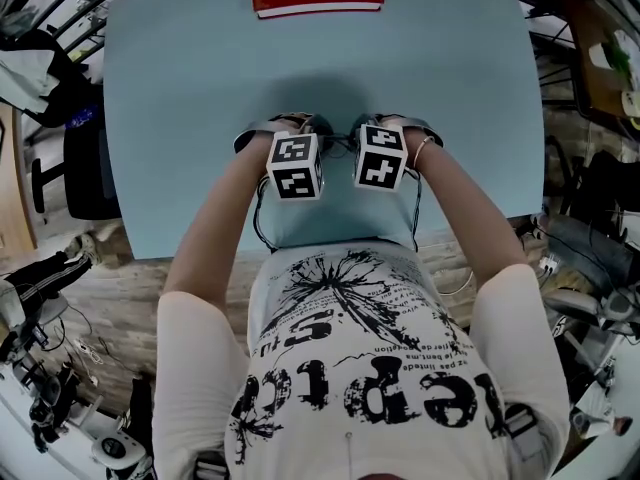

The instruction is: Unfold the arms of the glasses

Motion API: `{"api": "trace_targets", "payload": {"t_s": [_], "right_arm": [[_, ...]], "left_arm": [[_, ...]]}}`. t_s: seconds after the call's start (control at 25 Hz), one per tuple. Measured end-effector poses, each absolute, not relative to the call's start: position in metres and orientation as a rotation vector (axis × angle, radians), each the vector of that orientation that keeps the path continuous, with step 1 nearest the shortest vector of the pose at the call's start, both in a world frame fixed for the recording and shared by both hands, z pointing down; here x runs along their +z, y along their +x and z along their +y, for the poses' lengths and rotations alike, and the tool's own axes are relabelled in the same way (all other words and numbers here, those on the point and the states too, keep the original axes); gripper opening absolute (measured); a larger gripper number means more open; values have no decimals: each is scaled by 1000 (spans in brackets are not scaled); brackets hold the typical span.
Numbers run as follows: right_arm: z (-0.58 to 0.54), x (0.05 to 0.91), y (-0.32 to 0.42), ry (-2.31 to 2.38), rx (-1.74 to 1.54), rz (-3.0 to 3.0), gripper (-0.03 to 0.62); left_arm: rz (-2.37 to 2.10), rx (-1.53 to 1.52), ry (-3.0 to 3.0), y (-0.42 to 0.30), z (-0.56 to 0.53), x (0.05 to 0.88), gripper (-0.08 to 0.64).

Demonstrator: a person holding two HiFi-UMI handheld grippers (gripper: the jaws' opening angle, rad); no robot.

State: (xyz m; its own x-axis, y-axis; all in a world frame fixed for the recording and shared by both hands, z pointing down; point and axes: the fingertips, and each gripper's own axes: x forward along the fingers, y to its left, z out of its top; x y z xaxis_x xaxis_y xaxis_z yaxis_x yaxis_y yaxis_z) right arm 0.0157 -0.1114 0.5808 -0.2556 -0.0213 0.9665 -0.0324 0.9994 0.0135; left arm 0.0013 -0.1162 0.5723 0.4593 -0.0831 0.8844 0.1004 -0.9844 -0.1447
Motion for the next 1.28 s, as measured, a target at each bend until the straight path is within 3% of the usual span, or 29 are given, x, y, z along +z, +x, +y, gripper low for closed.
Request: {"api": "trace_targets", "payload": {"t_s": [0.24,1.28], "right_arm": [[-109,584,19,42,63,-1826,35],[-99,586,33,67,95,-1811,35]], "left_arm": [[-45,-1505,-2504,7,-107,579,40],[42,-1271,-2743,1,-98,552,29]]}}
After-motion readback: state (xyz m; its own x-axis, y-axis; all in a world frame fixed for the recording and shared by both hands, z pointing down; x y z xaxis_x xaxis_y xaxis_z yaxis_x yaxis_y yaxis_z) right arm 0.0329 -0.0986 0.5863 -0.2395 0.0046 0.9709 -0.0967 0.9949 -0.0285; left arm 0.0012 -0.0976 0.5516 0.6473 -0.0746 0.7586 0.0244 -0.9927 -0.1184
